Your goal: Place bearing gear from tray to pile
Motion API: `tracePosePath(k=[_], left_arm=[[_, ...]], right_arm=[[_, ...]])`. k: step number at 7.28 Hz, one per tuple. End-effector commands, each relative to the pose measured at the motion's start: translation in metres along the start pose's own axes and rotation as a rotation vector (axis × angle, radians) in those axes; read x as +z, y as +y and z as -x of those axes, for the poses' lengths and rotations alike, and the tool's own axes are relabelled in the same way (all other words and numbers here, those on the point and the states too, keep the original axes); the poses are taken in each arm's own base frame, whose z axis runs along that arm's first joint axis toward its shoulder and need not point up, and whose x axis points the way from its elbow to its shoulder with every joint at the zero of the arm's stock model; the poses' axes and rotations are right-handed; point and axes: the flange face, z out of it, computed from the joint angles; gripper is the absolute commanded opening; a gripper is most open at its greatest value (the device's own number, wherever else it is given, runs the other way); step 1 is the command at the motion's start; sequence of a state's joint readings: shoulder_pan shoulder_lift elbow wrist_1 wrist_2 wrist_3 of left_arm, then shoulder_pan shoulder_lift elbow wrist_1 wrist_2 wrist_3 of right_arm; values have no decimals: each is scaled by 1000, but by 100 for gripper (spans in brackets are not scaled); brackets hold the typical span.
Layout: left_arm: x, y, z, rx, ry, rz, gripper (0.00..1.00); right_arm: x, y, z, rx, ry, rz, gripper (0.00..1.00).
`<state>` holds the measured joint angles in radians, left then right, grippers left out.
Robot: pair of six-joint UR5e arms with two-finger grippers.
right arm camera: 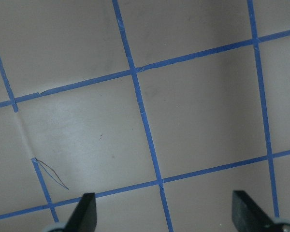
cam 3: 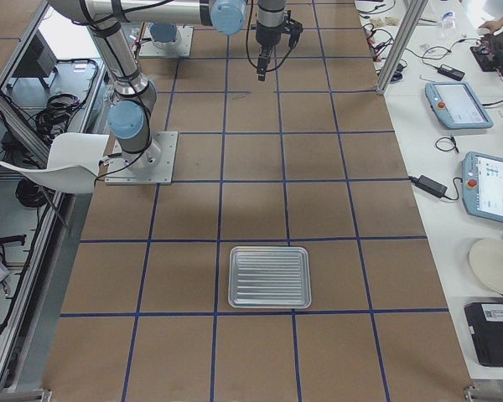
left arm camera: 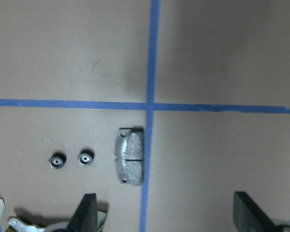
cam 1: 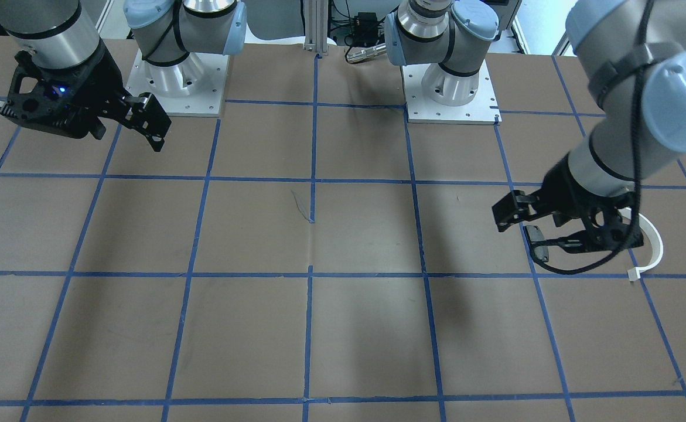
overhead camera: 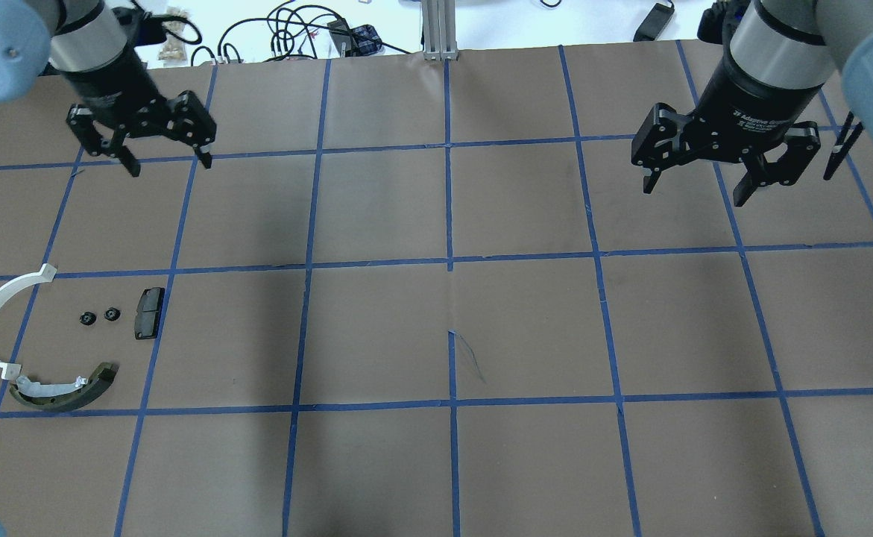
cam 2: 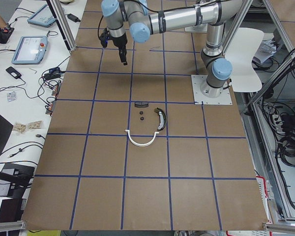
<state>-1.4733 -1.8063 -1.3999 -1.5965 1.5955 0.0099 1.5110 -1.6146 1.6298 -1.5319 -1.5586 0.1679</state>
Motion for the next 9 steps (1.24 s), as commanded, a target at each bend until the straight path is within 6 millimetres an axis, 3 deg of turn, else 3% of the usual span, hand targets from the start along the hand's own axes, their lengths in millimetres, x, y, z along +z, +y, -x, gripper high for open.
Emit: tracePosePath(k=[1, 4, 9], left_arm=[[-36, 21, -71, 70, 2, -69, 100], [-58, 46, -74, 78, 32, -104, 100], [-42, 86, -64, 56, 23, -108, 100]], right_arm=[[2, 2, 0, 1, 1, 4, 100], [-9, 6, 0, 14, -3, -18, 100], [-11, 14, -2, 2, -5, -38, 100]])
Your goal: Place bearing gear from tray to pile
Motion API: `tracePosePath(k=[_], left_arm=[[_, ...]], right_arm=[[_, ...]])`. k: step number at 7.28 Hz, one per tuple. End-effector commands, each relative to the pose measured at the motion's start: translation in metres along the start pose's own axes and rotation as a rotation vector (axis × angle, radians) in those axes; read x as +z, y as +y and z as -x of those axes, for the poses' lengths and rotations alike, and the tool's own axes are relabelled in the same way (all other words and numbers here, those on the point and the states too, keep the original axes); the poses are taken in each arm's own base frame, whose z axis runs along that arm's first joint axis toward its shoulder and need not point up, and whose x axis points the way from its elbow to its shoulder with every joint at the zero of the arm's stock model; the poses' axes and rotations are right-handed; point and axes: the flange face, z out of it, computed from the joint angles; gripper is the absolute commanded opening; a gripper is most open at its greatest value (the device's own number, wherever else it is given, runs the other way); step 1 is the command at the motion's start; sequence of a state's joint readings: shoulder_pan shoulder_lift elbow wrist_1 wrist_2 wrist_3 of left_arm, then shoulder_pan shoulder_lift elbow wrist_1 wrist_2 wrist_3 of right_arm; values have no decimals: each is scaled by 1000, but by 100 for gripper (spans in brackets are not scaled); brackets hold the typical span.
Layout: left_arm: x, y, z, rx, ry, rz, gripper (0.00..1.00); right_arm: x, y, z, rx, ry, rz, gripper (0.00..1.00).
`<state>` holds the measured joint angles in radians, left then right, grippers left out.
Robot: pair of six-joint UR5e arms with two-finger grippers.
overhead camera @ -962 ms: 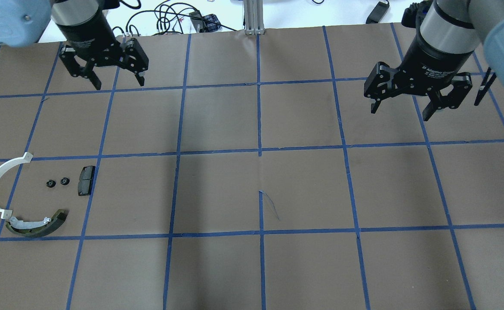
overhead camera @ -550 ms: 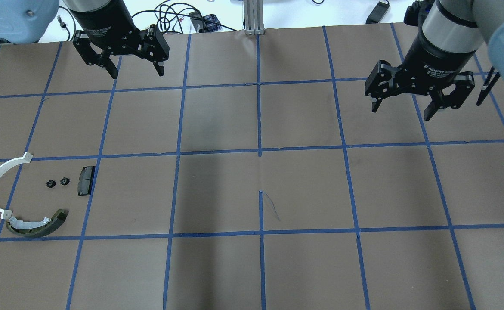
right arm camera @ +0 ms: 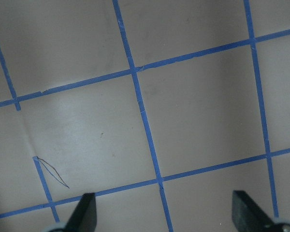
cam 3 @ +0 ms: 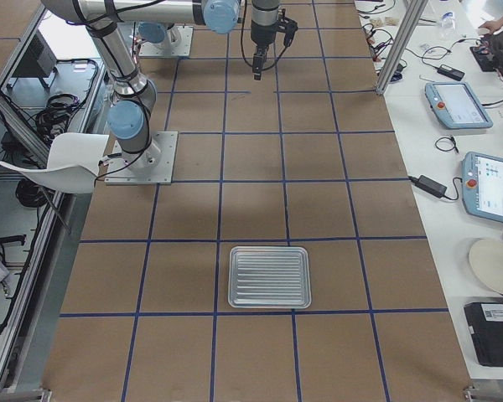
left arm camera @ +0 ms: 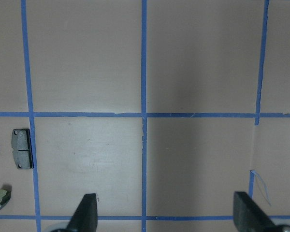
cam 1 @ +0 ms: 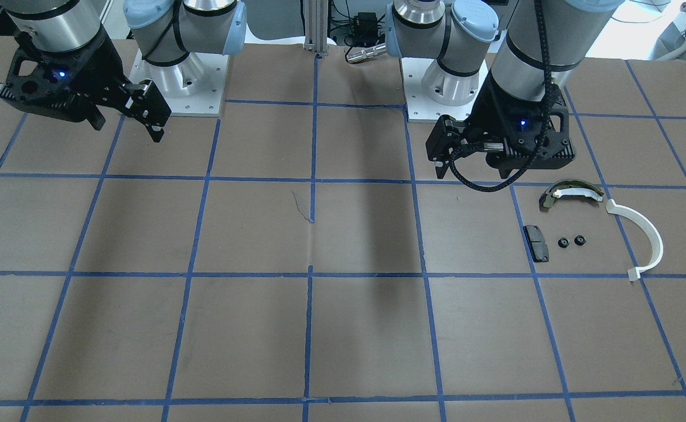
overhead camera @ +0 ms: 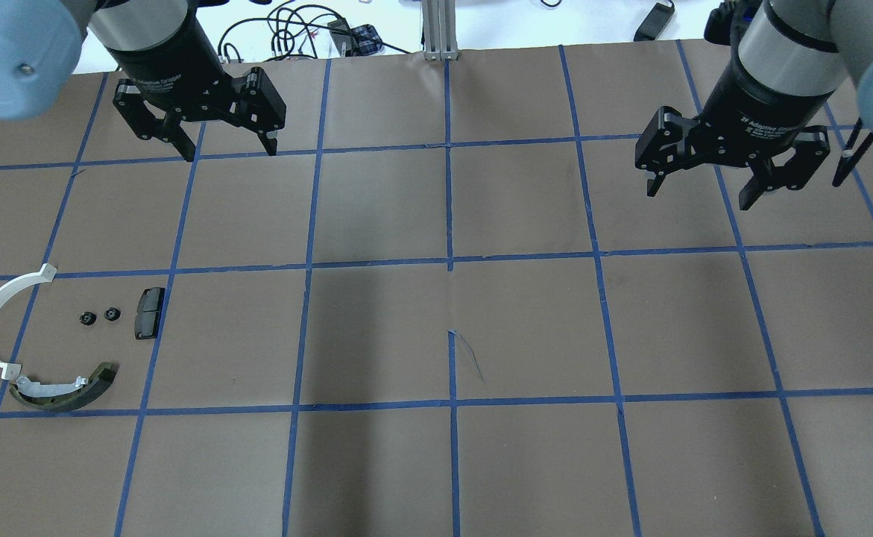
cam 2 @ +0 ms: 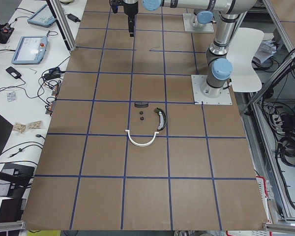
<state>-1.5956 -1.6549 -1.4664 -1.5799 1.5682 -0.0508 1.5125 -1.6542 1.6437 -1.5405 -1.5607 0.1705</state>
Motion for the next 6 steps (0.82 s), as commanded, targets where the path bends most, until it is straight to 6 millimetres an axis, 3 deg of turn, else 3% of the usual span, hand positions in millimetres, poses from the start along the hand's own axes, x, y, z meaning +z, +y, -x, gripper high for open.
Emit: tracePosePath(k=[1, 6], left_arm=[[1, 4, 8, -9, -2, -67, 100], [3, 2, 9, -5, -2, -72, 100]], right_arm=[[0, -1, 0, 0, -3, -15, 100], [-6, 3, -2, 16, 0, -29, 100]])
